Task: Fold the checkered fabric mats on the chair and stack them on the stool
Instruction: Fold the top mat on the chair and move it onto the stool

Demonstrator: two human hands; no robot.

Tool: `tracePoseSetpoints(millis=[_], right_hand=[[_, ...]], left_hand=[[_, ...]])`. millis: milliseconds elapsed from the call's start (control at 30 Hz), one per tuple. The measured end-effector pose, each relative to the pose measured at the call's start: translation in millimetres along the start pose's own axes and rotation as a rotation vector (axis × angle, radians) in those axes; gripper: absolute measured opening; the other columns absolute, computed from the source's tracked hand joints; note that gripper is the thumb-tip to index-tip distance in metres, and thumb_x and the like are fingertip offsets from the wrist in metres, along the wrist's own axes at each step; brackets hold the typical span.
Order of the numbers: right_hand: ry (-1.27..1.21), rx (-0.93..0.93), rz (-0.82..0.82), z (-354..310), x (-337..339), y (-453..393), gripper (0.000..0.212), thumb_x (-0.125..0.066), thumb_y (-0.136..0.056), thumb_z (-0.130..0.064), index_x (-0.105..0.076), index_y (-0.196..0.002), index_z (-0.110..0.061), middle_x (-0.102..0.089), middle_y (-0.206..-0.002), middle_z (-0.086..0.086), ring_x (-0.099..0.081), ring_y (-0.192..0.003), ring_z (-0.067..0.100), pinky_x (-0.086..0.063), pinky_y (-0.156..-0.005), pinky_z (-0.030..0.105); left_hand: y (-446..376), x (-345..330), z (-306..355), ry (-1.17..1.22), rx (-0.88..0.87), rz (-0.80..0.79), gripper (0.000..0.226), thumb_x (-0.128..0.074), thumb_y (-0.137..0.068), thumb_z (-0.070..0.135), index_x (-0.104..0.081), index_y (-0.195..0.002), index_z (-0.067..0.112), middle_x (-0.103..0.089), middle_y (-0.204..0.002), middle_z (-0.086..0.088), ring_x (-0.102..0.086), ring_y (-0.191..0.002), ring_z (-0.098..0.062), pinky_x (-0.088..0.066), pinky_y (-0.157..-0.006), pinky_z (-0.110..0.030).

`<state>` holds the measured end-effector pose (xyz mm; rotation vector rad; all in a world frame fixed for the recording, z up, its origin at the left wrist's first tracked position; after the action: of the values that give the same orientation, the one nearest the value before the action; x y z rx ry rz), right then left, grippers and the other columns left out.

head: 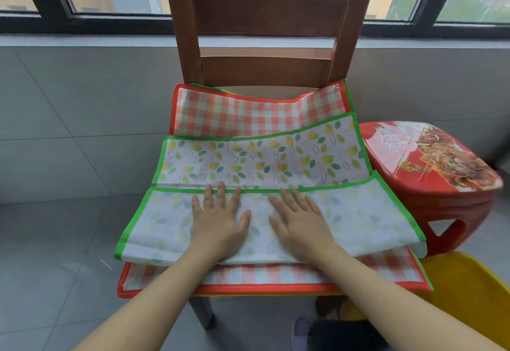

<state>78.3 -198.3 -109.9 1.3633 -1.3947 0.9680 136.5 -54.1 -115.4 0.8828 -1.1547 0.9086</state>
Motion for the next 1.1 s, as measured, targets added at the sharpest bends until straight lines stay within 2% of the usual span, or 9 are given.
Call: tracePoseSetpoints(millis=[133,467,567,700,767,833,867,967,1100], right_hand=[[0.057,-0.113,-0.015,53,11,13,0.058,-0.016,-0.093,-0.060,-0.002,-0.147,-0.043,0.007,-0.158,-0.010,0.012,-0.145,0.012,0.008,-0.119,0.038],[0.096,-0.347,-0.017,126,28,29,0.066,-0.016,-0.084,-0.074,-0.002,-0.144,-0.050,0.004,-0.158,-0.010,0.007,-0.146,0.025,-0.002,-0.114,0.059],[0.151,-0.330,0.004,114,34,27,0.065,-0.016,-0.088,-0.068,-0.004,-0.147,-0.044,0.003,-0.159,-0.003,0.007,-0.146,0.027,0.005,-0.114,0.058],[0.145,-0.159,0.045,57,34,8,0.068,-0.006,-0.086,-0.066,-0.008,-0.148,-0.038,-0.001,-0.159,-0.001,0.006,-0.146,0.023,0.008,-0.117,0.049],[0.108,-0.101,0.027,32,26,-4,0.063,-0.012,-0.090,-0.063,-0.010,-0.148,-0.037,-0.003,-0.159,-0.001,0.004,-0.147,0.022,0.008,-0.118,0.047],[0.072,-0.077,0.016,19,18,-16,0.060,-0.018,-0.093,-0.059,-0.015,-0.148,-0.036,-0.008,-0.159,-0.001,-0.001,-0.146,0.022,0.005,-0.118,0.045],[0.058,-0.072,0.030,16,17,-20,0.062,-0.016,-0.090,-0.061,-0.019,-0.147,-0.036,-0.012,-0.158,-0.001,-0.005,-0.146,0.023,0.002,-0.118,0.045],[0.027,-0.078,0.096,16,18,-25,0.079,-0.002,-0.073,-0.066,-0.027,-0.143,-0.038,-0.022,-0.156,-0.002,-0.014,-0.143,0.022,-0.003,-0.117,0.043],[-0.006,-0.078,0.109,19,15,-24,0.074,-0.004,-0.075,-0.065,-0.025,-0.142,-0.042,-0.019,-0.156,-0.005,-0.010,-0.144,0.021,-0.001,-0.118,0.042]], left_hand=[[1,0,0,-0.004,-0.006,0.000,0.064,-0.014,-0.094,0.056,0.007,-0.150,0.033,0.014,-0.159,-0.002,0.018,-0.145,-0.026,0.012,-0.116,-0.051],[2,2,1,-0.016,-0.008,0.007,0.062,-0.015,-0.094,0.057,0.006,-0.149,0.037,0.012,-0.159,-0.001,0.016,-0.146,-0.024,0.010,-0.116,-0.051],[2,1,1,-0.016,-0.004,-0.010,0.062,-0.015,-0.094,0.057,0.006,-0.149,0.038,0.013,-0.159,-0.002,0.016,-0.146,-0.025,0.010,-0.116,-0.052],[0,4,5,0.010,0.023,-0.059,0.062,-0.023,-0.095,0.053,-0.002,-0.150,0.034,0.007,-0.160,-0.004,0.012,-0.146,-0.027,0.008,-0.116,-0.052],[-7,13,8,0.035,0.032,-0.027,0.058,-0.032,-0.094,0.048,-0.024,-0.147,0.027,-0.013,-0.158,-0.008,-0.006,-0.146,-0.027,-0.002,-0.116,-0.051],[-21,29,9,0.100,0.014,0.076,0.042,-0.040,-0.093,0.038,-0.050,-0.129,0.019,-0.044,-0.139,-0.006,-0.034,-0.134,-0.024,-0.014,-0.114,-0.048],[-31,36,9,0.146,0.006,0.122,0.035,-0.042,-0.093,0.034,-0.056,-0.120,0.017,-0.051,-0.129,-0.004,-0.043,-0.125,-0.023,-0.019,-0.113,-0.047],[-72,45,8,0.214,-0.013,0.137,0.032,-0.039,-0.095,0.026,-0.058,-0.118,0.015,-0.053,-0.130,-0.003,-0.048,-0.118,-0.023,-0.019,-0.112,-0.045],[-133,39,4,0.218,-0.028,0.063,0.038,-0.034,-0.098,0.026,-0.048,-0.132,0.015,-0.044,-0.143,-0.007,-0.039,-0.130,-0.025,-0.015,-0.114,-0.045]])
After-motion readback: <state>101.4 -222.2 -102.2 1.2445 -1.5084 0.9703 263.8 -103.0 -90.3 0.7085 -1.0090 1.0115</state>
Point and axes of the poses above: each hand's wrist, its own y-axis away from the middle knuckle, its own x-axis out of the back of the hand, z = x × y, the point moved 9 cm from there along -y, towards the middle knuckle
